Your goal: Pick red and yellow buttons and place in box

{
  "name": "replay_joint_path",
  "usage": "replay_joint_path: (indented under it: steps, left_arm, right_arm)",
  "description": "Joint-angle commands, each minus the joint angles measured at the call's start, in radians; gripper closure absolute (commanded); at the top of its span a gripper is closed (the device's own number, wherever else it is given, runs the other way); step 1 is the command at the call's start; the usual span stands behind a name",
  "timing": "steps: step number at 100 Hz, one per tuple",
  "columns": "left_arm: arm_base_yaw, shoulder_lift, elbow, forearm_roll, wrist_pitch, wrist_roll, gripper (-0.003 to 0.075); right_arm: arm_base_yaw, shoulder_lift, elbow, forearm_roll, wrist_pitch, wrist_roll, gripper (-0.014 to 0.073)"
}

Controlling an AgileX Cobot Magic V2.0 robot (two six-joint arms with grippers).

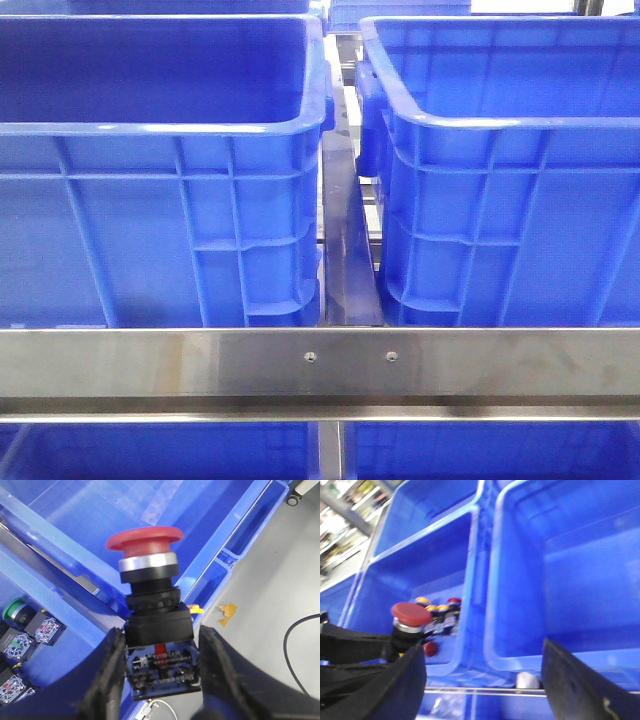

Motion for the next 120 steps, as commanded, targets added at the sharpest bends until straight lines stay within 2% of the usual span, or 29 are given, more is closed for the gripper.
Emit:
replay_joint_path:
  steps: [1, 22, 29, 41, 60, 120]
  left_arm:
    - [-0.009, -0.037, -0.033, 0.000, -0.059, 0.002, 0.0739]
    - [-0.009, -0.037, -0.033, 0.000, -0.059, 0.002, 0.0739]
    - [-0.009, -0.037, -0.033, 0.000, -0.059, 0.002, 0.0739]
    - [-0.009, -0.037, -0.033, 0.000, -0.059, 0.002, 0.0739]
    - [-0.009, -0.037, -0.033, 0.000, -0.059, 0.002, 0.0739]
    - [-0.009, -0.037, -0.033, 0.000, -0.059, 0.002, 0.0739]
  right_arm:
    - [-0.003, 0.064, -0.034, 0.189, -0.045, -0.137, 0.0073]
    - [-0.003, 0.235, -0.034, 0.589, 0.072, -0.474, 0.0073]
    - [-0.003, 0.289, -0.034, 0.681, 0.108, -0.546, 0.0073]
    - [-0.003, 0.370, -0.034, 0.765, 0.163, -0.615, 0.0073]
    - [0.005, 0.458, -0.041, 0.805, 0.220, -0.659, 0.0073]
    - [0.175, 0.608, -0.167, 0.819, 0.208, -0.699, 0.0086]
